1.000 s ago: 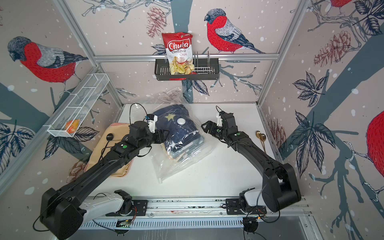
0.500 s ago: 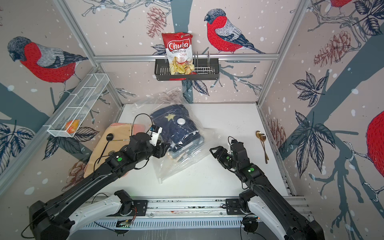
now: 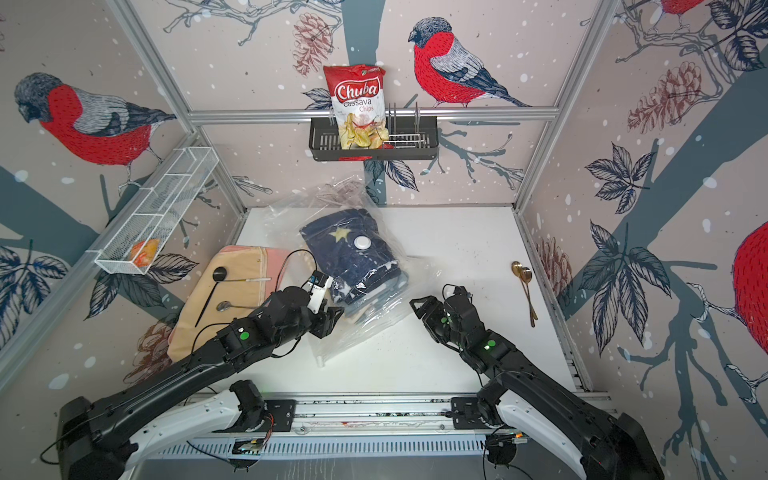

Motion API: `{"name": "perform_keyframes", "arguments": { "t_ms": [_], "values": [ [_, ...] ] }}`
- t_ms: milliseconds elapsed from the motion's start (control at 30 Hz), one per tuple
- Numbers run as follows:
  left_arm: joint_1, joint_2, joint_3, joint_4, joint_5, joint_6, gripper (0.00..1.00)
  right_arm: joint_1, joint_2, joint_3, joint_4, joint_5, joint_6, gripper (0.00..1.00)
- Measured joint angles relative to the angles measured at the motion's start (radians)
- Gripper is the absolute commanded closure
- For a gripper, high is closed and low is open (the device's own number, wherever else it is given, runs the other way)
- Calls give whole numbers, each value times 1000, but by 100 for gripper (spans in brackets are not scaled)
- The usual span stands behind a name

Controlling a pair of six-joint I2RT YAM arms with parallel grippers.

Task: Take the blanket out of the vacuum bag
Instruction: Open the vacuum bag at the center of the board.

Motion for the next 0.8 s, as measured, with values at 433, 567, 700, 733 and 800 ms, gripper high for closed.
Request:
{"name": "perform_keyframes", "arguments": {
  "t_ms": [433,567,700,733,800],
  "values": [
    [-35,16,113,-101,-69,-89,44,42,186,54,222,-18,0,41],
    [-66,53,113,-98,-61,-111,46,5,244,55,273,-70,-9,48],
    [-154,120,122,-110,-87,-117,44,-10,283,55,323,-134,-26,53],
    [-184,136,127,-114,-109,-121,43,-11,289,55,337,-150,-26,54],
    [-236,174,143,-126,-166,-134,41,-12,296,55,360,-172,-29,54]
  ]
}}
